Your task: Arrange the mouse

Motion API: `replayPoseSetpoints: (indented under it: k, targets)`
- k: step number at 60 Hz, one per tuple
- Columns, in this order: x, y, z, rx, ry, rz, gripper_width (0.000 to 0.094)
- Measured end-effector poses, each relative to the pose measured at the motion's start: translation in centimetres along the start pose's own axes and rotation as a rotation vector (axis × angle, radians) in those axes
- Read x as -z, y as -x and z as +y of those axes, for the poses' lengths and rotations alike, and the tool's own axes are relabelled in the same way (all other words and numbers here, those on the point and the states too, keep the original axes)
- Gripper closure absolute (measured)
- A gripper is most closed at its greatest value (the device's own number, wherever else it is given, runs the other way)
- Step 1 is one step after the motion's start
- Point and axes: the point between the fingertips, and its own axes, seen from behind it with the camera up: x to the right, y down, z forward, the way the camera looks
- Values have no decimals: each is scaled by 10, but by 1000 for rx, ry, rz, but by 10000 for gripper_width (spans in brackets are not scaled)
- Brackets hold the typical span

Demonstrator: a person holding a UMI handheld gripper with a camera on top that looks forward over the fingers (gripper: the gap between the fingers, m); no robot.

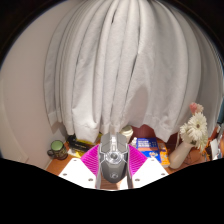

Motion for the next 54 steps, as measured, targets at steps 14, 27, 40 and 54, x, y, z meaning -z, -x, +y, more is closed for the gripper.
replayPoseSetpoints:
  k: [14,27,40,54]
  targets:
    - [-12,-160,64,-14,78,127,573]
    - [-62,-188,189,-117,242,92,577]
    - [-97,-159,259,-145,343,25,574]
    - [-100,-153,279,-106,369,36,481]
